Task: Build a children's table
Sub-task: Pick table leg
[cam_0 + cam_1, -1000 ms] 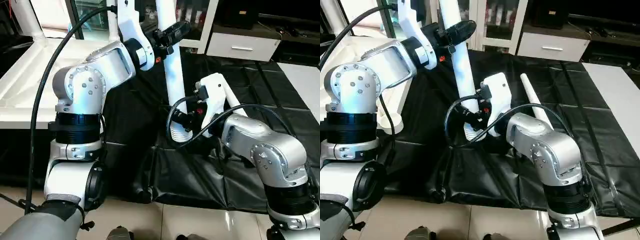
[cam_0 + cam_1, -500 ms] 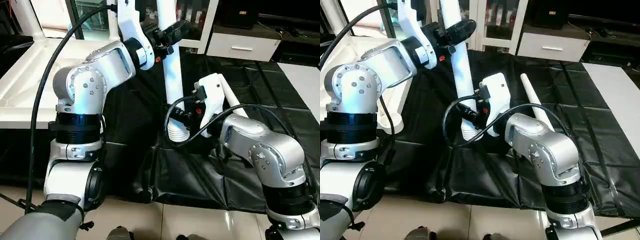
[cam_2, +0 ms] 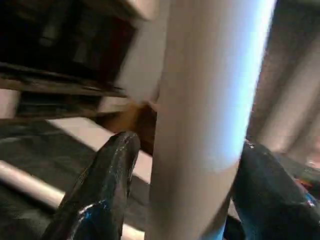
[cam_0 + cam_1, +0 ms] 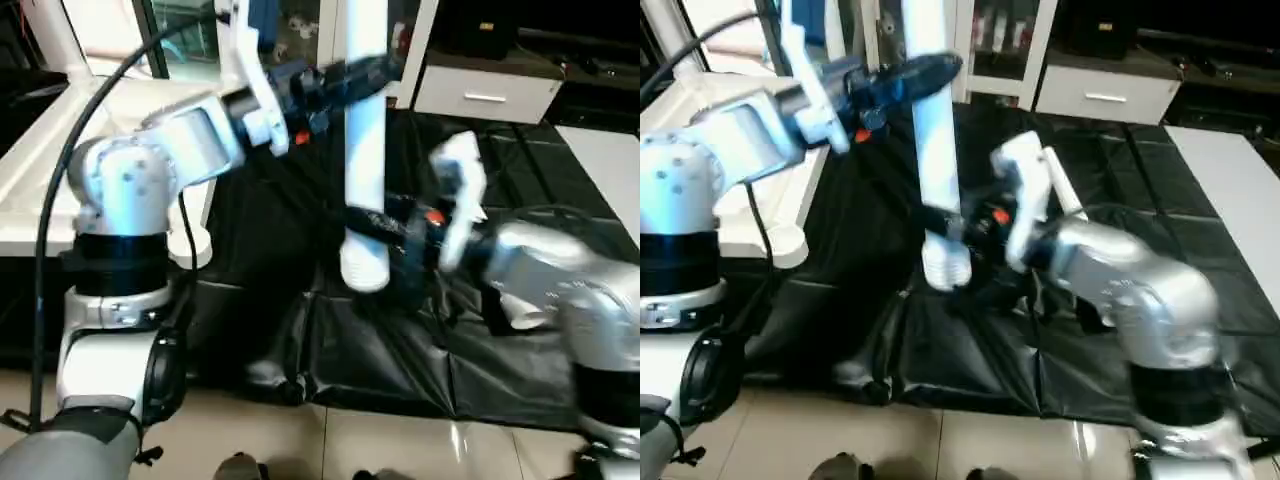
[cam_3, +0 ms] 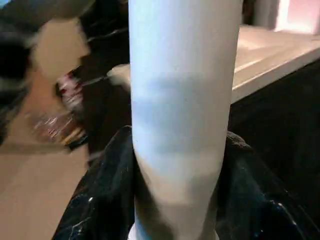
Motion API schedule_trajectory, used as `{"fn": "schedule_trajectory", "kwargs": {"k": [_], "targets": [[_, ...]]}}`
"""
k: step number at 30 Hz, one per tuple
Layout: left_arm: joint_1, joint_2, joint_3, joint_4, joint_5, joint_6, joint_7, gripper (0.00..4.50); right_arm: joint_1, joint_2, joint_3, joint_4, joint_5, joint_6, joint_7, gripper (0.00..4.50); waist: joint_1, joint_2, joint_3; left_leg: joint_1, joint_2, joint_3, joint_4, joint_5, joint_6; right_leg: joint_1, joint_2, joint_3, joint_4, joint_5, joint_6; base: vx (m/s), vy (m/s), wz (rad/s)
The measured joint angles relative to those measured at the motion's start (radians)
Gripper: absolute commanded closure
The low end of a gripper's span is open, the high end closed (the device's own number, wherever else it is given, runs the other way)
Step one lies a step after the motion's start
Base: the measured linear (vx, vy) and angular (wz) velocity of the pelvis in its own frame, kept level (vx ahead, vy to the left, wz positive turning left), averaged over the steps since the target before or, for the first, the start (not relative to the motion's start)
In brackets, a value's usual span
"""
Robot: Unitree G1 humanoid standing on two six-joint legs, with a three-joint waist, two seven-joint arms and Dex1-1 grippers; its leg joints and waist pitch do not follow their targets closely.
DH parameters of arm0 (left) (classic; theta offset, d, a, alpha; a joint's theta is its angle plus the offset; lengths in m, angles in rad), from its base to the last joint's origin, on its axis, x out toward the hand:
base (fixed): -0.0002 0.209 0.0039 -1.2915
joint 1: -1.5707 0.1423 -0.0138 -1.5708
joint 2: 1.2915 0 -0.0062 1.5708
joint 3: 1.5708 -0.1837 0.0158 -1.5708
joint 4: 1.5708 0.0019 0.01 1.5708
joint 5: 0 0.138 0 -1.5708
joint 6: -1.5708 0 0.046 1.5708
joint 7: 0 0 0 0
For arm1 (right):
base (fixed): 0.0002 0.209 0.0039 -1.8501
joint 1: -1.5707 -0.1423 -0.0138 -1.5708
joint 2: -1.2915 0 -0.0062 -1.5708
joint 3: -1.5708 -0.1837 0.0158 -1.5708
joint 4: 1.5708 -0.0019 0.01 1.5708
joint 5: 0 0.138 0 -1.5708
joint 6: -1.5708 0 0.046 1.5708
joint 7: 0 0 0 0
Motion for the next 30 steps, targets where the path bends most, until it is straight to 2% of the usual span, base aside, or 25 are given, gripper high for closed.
{"fn": "schedule_trajectory", "kwargs": {"k": [3,7,10,13,15,18,21,24,26,29,30], "targets": [[0.0,0.013,-0.002,-0.005,-0.018,0.024,-0.035,0.87,0.018,-0.026,0.001,-0.005,0.013,0.0,0.063,2.64,-0.001,0.0,0.0,0.001,0.0,0.0,0.0,0.0,0.0,0.0,0.0,0.0,0.001,0.0,0.0,0.0,0.0,0.0],[0.019,-0.006,0.008,-0.022,-0.097,0.068,-0.065,0.65,0.045,-0.093,0.009,-0.024,0.05,0.009,0.161,2.64,0.0,0.001,0.0,0.002,0.0,0.0,0.0,0.0,0.0,0.002,0.0,0.0,0.0,0.0,0.0,0.0,0.0,0.0],[0.03,-0.014,0.013,-0.036,-0.153,0.11,-0.084,0.38,0.049,-0.105,0.009,-0.024,0.079,0.019,0.204,2.64,0.0,0.0,-0.001,0.002,0.0,0.0,0.0,0.0,0.0,0.002,0.0,-0.001,0.0,0.0,0.0,0.0,0.0,0.0],[0.03,-0.012,0.01,-0.049,-0.163,0.133,-0.087,0.26,0.053,-0.111,0.009,-0.025,0.106,0.037,0.234,2.64,0.0,0.001,-0.001,0.004,0.0,0.0,0.0,0.0,0.0,0.004,0.0,-0.001,0.0,0.0,0.0,0.0,0.0,0.0],[0.031,-0.012,0.009,-0.048,-0.164,0.139,-0.087,0.58,0.054,-0.113,0.009,-0.025,0.121,0.044,0.24,2.64,0.0,0.001,-0.001,0.004,0.0,0.0,0.0,0.0,0.0,0.004,0.0,-0.001,0.0,0.0,0.0,0.0,0.0,0.0],[0.031,-0.012,0.01,-0.047,-0.187,0.154,-0.087,0.69,0.058,-0.12,0.009,-0.025,0.125,0.044,0.251,2.64,0.0,0.001,-0.001,0.004,0.0,0.0,0.001,0.0,0.0,0.004,0.0,-0.001,0.0,0.0,0.0,0.0,0.0,0.0],[0.033,-0.012,0.011,-0.047,-0.203,0.161,-0.084,1.11,0.058,-0.125,0.009,-0.025,0.128,0.044,0.257,2.64,0.0,0.0,-0.001,0.004,0.0,0.0,0.001,0.0,0.0,0.004,0.0,-0.001,0.0,0.0,0.0,0.0,0.0,0.0],[0.033,-0.012,0.017,-0.047,-0.203,0.169,-0.082,1.09,0.058,-0.125,0.009,-0.025,0.129,0.044,0.257,2.64,0.0,0.0,-0.001,0.003,0.0,0.0,0.001,0.0,0.0,0.004,0.0,-0.001,0.0,0.0,0.0,0.0,0.0,0.0],[0.033,-0.012,0.026,-0.047,-0.203,0.169,-0.078,1.52,0.058,-0.125,0.009,-0.025,0.129,0.044,0.257,2.64,0.0,0.0,-0.001,0.003,0.0,-0.001,0.001,0.0,0.0,0.004,0.0,-0.001,-0.001,0.0,0.0,0.0,0.0,0.0],[0.033,-0.014,0.029,-0.044,-0.203,0.169,-0.06,1.52,0.058,-0.125,0.009,-0.025,0.129,0.044,0.257,2.64,0.001,0.0,-0.001,0.003,0.0,-0.001,0.001,0.0,0.0,0.004,0.0,-0.002,-0.001,0.0,0.0,0.0,0.0,0.0],[0.033,-0.016,0.029,-0.042,-0.203,0.168,-0.052,1.65,0.058,-0.125,0.009,-0.025,0.128,0.044,0.257,2.64,0.001,0.0,-0.001,0.003,0.0,-0.001,0.001,0.0,0.0,0.004,0.0,-0.002,-0.001,0.0,0.0,0.0,0.0,0.0]]}}
